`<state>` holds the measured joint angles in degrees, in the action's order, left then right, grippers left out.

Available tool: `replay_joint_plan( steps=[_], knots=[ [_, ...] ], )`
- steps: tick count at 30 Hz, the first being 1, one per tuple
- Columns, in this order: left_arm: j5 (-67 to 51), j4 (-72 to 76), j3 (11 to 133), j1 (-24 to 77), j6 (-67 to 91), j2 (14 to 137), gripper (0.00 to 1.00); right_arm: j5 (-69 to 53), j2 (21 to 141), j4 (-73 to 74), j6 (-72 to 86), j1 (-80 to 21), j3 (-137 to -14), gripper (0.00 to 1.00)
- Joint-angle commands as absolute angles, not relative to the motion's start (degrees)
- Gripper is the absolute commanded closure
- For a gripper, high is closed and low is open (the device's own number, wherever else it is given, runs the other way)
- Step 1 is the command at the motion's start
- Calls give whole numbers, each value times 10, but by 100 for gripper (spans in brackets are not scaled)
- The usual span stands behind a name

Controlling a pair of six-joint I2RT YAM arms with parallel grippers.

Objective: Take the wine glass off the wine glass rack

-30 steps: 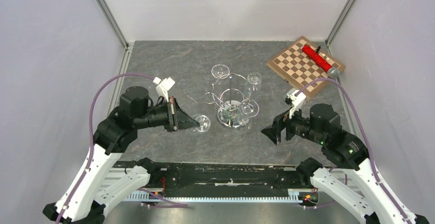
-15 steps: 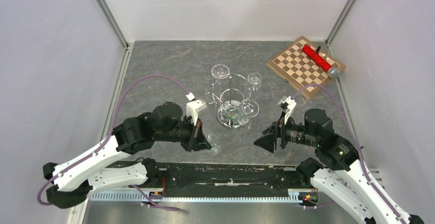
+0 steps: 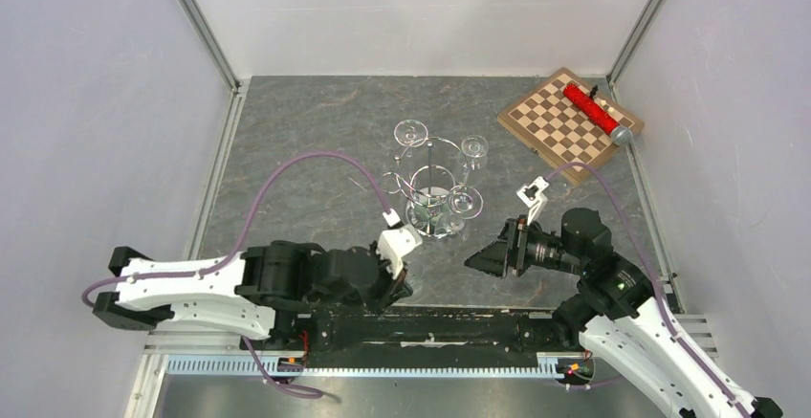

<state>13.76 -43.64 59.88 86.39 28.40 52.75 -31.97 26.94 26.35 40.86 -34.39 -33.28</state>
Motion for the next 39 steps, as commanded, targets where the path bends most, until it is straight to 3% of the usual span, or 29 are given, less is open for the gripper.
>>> replay_joint_plan(
  steps=[1,17,39],
  knots=[
    [268,-367,644,940,246,560,98,-346,268,201,488,-345,-324,30],
    [493,-374,697,1096,206,666,98,-413,301,197,556,-358,-358,33],
    [556,-372,679,1112,194,654,98,-292,376,104,598,-529,-382,34]
  ],
)
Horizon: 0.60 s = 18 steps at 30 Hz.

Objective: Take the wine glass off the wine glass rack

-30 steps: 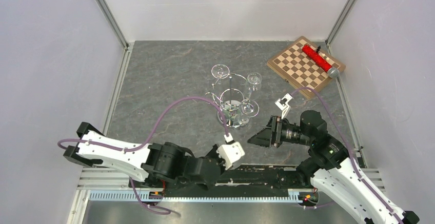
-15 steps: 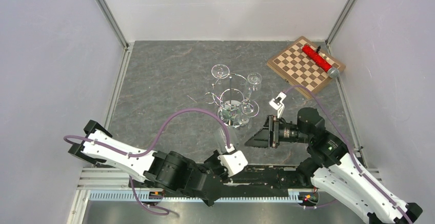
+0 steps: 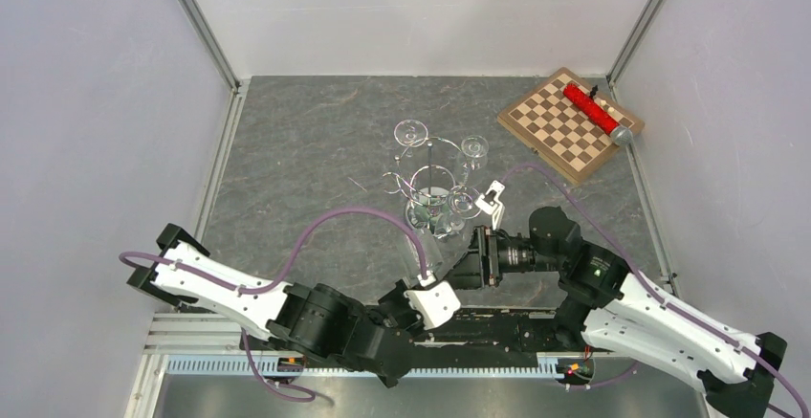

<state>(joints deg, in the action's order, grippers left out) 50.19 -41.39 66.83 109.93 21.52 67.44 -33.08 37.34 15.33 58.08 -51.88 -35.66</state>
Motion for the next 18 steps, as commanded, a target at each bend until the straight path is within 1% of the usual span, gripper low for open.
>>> replay_joint_plan(
  steps=[1,7,18],
  knots=[
    [558,-372,677,1114,196,654,98,-290,378,99,599,-530,-383,34],
    [563,-371,672,1124,199,648,98,-278,388,82,605,-540,-386,35],
    [595,-358,670,1128,190,658,98,-263,409,51,617,-584,-372,41]
  ],
)
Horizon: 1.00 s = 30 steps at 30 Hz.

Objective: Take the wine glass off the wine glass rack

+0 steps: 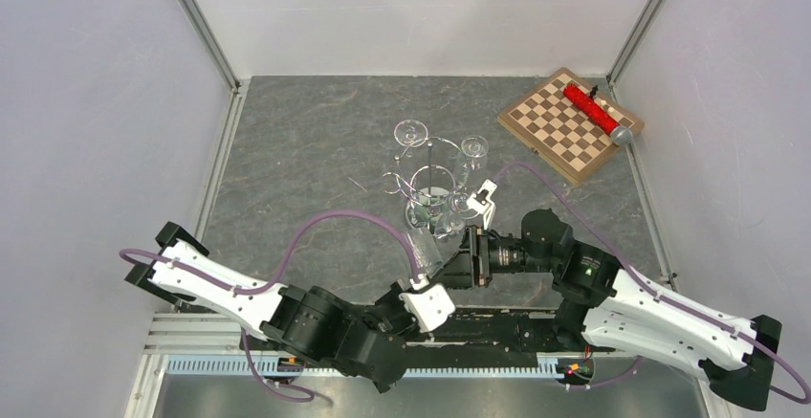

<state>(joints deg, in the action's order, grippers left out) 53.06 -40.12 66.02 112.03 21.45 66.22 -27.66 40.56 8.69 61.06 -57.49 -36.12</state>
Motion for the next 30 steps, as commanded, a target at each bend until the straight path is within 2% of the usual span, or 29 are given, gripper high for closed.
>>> replay_joint_plan(
  steps=[1,16,23,26,30],
  knots=[
    [597,-357,672,1128,189,662,98,-262,410,48,618,-586,-370,41],
    [609,-321,666,1144,176,655,98,-246,425,6,635,-607,-353,64],
    [613,-303,659,1149,170,643,98,-244,430,-14,638,-617,-349,85],
    [612,-296,656,1148,165,639,98,-243,431,-13,638,-620,-351,98],
    [606,-293,653,1148,168,633,98,-237,432,-9,631,-623,-357,100]
  ],
)
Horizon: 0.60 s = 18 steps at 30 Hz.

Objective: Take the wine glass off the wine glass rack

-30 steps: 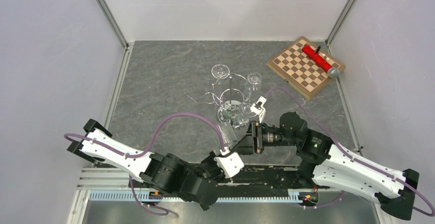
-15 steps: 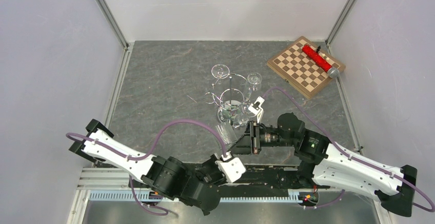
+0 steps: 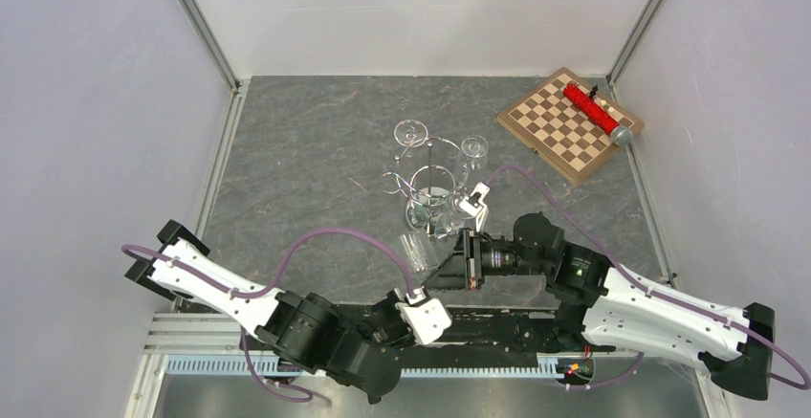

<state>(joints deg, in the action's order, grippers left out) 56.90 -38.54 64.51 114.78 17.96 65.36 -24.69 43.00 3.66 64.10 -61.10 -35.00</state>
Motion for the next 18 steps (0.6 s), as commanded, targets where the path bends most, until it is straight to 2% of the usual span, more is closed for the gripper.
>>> replay_joint_plan(
  steps=[1,2,7,11,14,18],
  knots=[
    [603,-292,652,1148,168,632,98,-235,432,-8,627,-624,-360,100],
    [598,-293,651,1148,169,630,97,-233,432,-6,622,-625,-363,100],
    [565,-292,648,1148,174,627,64,-213,420,-3,600,-627,-362,100],
    [549,-300,653,1148,189,627,46,-188,397,20,562,-627,-360,100],
    [525,-301,655,1143,195,624,41,-155,373,67,518,-627,-362,100],
    [479,-297,653,1118,209,613,39,-135,352,115,446,-627,-362,100]
  ],
)
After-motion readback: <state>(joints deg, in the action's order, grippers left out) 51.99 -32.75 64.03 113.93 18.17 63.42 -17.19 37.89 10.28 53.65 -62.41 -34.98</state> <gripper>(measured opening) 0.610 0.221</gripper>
